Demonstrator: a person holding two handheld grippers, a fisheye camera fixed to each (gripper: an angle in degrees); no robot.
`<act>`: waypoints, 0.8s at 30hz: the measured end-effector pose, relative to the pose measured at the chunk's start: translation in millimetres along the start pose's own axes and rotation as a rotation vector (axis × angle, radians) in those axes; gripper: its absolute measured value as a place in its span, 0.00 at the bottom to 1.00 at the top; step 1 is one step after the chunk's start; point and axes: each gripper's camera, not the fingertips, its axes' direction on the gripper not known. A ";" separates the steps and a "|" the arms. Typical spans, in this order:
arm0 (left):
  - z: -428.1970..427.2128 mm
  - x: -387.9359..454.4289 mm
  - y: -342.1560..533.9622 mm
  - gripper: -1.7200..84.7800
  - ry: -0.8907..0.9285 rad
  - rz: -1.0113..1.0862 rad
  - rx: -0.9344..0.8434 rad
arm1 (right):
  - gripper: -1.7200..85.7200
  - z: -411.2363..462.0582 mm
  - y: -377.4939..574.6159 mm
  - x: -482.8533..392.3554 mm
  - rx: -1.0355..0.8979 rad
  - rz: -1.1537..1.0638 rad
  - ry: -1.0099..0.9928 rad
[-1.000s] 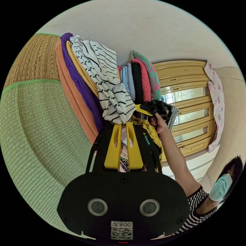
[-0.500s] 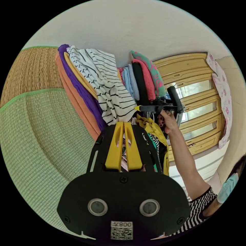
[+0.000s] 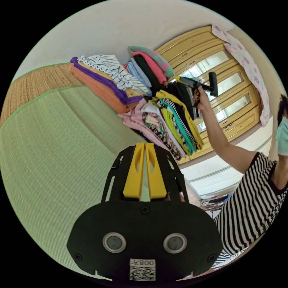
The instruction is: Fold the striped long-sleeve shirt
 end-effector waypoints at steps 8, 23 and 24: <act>20.0 98.5 149.8 0.02 -0.359 -0.042 -0.253 | 0.03 -72.9 106.7 3.8 0.066 0.125 -0.037; 53.6 208.7 218.1 0.02 -0.567 0.003 -0.237 | 0.12 -115.3 87.7 61.9 0.005 0.257 -0.040; 53.8 210.8 219.5 0.02 -0.568 0.003 -0.239 | 0.12 -112.8 75.8 66.9 -0.012 0.253 -0.028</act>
